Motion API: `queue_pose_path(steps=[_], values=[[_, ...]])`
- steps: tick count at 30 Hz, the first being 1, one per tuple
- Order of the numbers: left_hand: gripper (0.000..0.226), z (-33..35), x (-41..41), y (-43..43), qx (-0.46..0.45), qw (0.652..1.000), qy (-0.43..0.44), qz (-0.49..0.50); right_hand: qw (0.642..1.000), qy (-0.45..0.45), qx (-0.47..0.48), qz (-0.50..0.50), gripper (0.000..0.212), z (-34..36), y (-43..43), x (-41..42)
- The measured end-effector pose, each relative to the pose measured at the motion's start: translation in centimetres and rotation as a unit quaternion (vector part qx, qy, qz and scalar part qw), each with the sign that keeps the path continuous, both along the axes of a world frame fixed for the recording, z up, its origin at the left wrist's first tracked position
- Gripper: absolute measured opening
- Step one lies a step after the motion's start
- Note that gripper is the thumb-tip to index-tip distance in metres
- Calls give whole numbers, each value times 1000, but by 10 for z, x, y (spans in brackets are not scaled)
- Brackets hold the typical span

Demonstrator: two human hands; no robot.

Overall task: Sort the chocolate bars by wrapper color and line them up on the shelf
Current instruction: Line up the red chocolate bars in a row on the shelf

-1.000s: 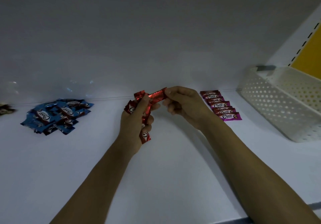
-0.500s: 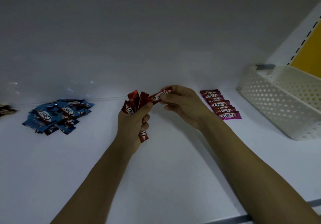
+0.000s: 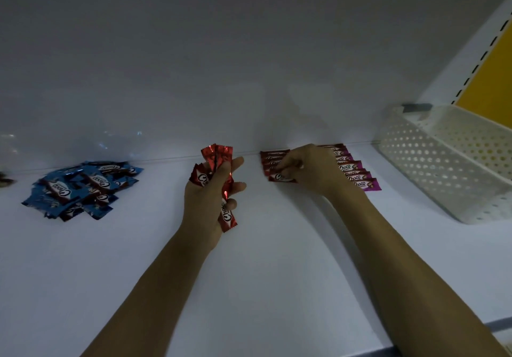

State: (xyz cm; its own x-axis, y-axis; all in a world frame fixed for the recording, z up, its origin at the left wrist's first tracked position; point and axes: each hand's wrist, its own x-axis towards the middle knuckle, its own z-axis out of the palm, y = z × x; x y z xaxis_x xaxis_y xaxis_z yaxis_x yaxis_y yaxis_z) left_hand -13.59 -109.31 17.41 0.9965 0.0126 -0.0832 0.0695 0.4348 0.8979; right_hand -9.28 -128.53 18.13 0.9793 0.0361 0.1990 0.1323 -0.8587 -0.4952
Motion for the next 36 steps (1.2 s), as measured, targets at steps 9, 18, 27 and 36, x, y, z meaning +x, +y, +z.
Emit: queue_pose_path(steps=[9, 18, 27, 36], values=[[14, 0, -1, 0, 31, 999, -20, -5, 982, -75, -172, 1, 21, -7, 10, 9], [14, 1, -4, 0, 63, 998, -19, -9, 910, 96, 370, 163, 10, 19, 42, -24], [19, 3, -1, 2, -3, 999, 17, -39, 771, 146, 610, 113, 26, 30, 26, -16], [16, 3, -1, 3, -5, 999, 20, -32, 851, 50, 510, 116, 18, 25, 22, -16]])
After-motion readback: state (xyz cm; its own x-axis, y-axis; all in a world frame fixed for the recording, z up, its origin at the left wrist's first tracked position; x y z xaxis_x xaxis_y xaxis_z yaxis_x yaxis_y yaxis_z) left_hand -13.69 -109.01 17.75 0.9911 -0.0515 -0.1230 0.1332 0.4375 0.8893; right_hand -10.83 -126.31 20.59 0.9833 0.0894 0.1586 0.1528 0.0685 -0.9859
